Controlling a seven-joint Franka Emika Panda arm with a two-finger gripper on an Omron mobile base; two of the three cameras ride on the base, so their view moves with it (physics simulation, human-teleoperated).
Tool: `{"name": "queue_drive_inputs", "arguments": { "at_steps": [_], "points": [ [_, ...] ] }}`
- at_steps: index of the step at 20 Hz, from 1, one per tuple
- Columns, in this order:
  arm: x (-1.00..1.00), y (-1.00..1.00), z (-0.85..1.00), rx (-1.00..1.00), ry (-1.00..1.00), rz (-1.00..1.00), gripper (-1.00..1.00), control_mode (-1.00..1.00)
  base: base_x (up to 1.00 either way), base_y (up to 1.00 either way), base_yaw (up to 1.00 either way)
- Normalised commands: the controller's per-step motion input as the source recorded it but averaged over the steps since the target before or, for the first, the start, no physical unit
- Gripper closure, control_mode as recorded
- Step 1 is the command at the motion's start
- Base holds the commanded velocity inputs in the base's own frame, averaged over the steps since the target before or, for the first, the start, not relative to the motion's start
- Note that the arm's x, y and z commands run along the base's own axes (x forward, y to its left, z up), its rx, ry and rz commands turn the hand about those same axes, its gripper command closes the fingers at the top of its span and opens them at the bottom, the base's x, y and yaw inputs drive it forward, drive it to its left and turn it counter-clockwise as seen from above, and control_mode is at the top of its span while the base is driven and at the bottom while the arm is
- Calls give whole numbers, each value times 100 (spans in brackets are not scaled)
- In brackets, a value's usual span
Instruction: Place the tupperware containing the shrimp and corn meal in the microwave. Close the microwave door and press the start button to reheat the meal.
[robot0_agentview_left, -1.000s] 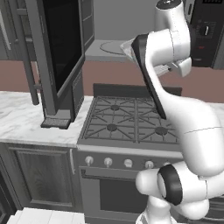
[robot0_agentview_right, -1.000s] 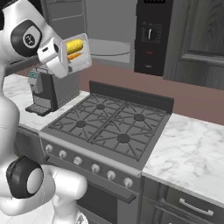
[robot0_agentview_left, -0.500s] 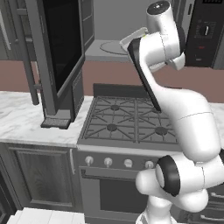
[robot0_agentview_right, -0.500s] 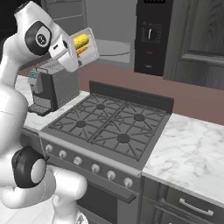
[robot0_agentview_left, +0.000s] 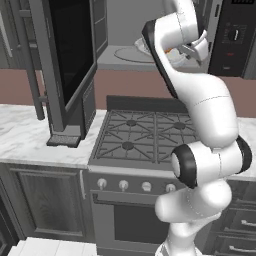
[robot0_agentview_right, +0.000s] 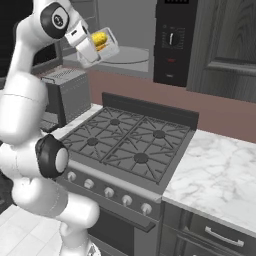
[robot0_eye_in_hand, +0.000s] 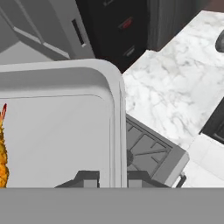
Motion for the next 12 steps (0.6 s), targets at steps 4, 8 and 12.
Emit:
{"name": "queue_drive_inputs", "arguments": {
  "at_steps": [4, 8, 12],
  "points": [
    [48, 0, -7, 0, 0, 0, 100, -100, 0, 0, 0],
    [47, -2, -28, 0, -3, 0, 100, -100, 0, 0, 0],
    [53, -6, -26, 0, -1, 0, 100, -100, 0, 0, 0]
  ]
}}
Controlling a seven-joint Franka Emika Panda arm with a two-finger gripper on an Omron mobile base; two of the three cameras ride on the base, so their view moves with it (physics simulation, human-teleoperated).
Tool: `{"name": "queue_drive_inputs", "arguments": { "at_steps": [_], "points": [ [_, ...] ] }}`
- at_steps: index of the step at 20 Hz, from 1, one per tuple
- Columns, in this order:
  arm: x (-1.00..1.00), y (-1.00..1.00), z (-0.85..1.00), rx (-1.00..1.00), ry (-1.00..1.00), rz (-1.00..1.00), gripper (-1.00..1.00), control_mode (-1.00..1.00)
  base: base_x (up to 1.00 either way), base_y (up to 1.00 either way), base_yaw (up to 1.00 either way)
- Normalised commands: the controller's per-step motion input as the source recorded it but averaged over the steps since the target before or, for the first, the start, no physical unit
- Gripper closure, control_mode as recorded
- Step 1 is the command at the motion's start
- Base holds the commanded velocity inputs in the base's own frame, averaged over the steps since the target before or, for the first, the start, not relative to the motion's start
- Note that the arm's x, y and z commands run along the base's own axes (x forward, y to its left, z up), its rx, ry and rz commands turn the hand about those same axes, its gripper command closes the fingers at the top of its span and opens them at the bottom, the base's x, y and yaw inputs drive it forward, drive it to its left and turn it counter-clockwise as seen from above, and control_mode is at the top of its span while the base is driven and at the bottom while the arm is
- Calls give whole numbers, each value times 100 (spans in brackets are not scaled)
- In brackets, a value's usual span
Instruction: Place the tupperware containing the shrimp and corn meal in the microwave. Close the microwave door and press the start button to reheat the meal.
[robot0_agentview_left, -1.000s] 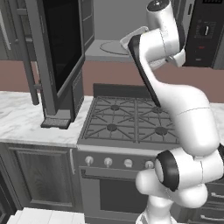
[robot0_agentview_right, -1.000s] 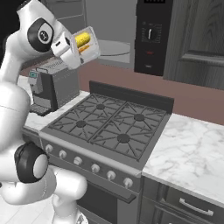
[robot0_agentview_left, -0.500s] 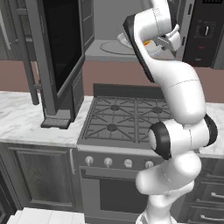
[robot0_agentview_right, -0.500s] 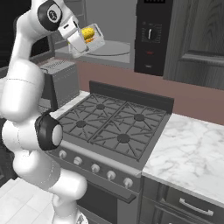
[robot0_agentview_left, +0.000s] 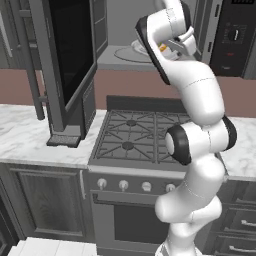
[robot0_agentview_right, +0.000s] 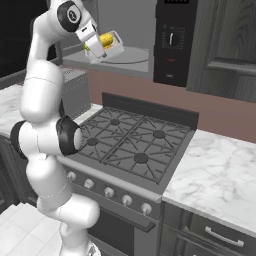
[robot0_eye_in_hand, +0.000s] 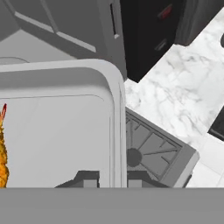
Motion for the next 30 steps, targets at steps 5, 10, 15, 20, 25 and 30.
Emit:
{"name": "queue_drive_inputs", "arguments": {
  "at_steps": [5, 10, 15, 20, 25, 30],
  "points": [
    [57, -12, -18, 0, 0, 0, 100, -100, 0, 0, 0],
    [51, -21, -7, 0, -2, 0, 100, -100, 0, 0, 0],
    [49, -19, 0, 0, -4, -2, 100, -100, 0, 0, 0],
    [40, -4, -1, 0, -7, -4, -100, -100, 0, 0, 0],
    [7, 0, -8, -1, -17, -1, -100, -100, 0, 0, 0],
    [-21, 0, -7, -3, -25, 0, -100, -100, 0, 0, 0]
  ]
}}
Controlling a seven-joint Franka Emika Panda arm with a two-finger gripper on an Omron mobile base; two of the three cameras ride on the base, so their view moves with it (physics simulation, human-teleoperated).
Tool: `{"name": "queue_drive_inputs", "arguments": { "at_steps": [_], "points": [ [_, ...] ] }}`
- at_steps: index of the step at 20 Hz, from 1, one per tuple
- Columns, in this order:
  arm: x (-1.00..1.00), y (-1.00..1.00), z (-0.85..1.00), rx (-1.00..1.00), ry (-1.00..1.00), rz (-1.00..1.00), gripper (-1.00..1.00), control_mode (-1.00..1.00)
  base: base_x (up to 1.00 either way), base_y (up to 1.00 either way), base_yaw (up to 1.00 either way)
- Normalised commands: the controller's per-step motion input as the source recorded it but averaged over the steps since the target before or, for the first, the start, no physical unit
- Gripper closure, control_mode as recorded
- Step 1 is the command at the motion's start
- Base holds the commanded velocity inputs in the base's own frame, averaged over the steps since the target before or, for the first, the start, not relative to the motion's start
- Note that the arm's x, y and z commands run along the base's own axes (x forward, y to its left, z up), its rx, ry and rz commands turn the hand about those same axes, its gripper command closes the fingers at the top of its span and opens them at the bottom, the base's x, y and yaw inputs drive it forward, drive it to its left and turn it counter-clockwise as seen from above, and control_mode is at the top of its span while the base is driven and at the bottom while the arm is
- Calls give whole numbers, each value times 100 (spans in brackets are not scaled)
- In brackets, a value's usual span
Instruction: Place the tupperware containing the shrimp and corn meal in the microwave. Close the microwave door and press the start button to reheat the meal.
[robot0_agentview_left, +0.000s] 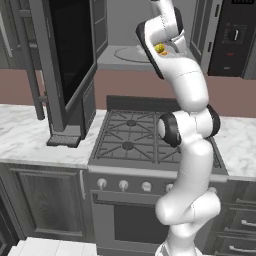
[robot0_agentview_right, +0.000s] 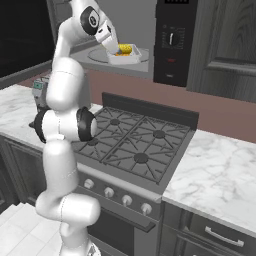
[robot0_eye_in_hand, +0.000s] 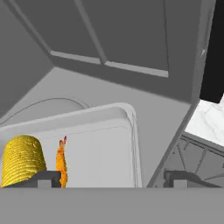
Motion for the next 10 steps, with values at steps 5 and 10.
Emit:
{"name": "queue_drive_inputs", "arguments": {
  "at_steps": [5, 10],
  "points": [
    [-95, 15, 0, -8, -19, 0, -100, -100, 0, 0, 0],
    [-100, 42, 0, -8, -7, 0, -100, -100, 0, 0, 0]
  ]
}}
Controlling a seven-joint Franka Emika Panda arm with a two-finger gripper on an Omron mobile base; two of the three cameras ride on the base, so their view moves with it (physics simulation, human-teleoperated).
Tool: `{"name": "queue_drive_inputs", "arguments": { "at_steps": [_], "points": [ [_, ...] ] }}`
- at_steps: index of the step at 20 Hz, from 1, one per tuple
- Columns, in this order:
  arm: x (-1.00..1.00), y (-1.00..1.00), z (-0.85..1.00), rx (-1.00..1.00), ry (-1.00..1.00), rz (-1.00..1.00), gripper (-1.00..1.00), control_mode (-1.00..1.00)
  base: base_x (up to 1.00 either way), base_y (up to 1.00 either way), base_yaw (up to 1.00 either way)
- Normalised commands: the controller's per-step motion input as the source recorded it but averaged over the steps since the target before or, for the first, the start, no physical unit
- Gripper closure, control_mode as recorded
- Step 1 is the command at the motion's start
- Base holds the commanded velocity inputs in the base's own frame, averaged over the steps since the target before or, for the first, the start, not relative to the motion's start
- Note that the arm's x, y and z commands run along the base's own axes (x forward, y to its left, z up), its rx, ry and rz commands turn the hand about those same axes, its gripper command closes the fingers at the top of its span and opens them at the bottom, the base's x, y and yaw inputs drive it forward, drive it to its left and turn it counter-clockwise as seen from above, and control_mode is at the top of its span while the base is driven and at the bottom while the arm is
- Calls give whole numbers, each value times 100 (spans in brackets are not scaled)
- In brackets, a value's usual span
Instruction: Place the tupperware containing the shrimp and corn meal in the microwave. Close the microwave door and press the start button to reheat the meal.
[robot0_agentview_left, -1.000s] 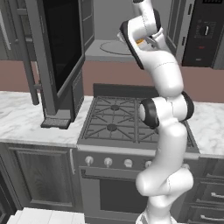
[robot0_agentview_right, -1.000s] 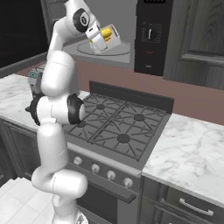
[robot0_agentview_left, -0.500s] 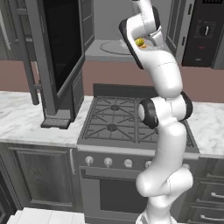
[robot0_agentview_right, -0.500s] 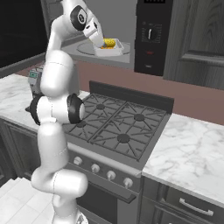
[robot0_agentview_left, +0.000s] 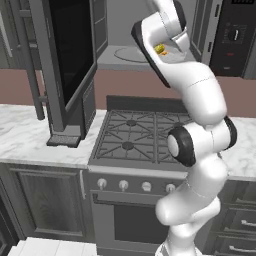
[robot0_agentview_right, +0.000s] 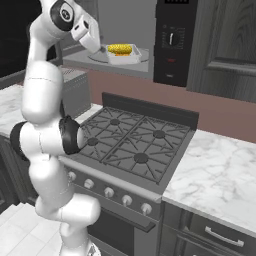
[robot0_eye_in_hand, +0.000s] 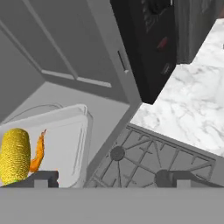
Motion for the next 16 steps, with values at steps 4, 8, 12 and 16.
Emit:
{"name": "queue_drive_inputs", "arguments": {
  "at_steps": [4, 8, 12, 16],
  "points": [
    [-100, 35, -4, -7, -18, 0, -100, -100, 0, 0, 0],
    [-100, 25, -3, -6, -23, 4, -100, -100, 0, 0, 0],
    [-100, 21, 0, -20, -14, 25, -100, -100, 0, 0, 0],
    [-100, 15, 0, -41, -2, 45, -100, -100, 0, 0, 0]
  ]
}}
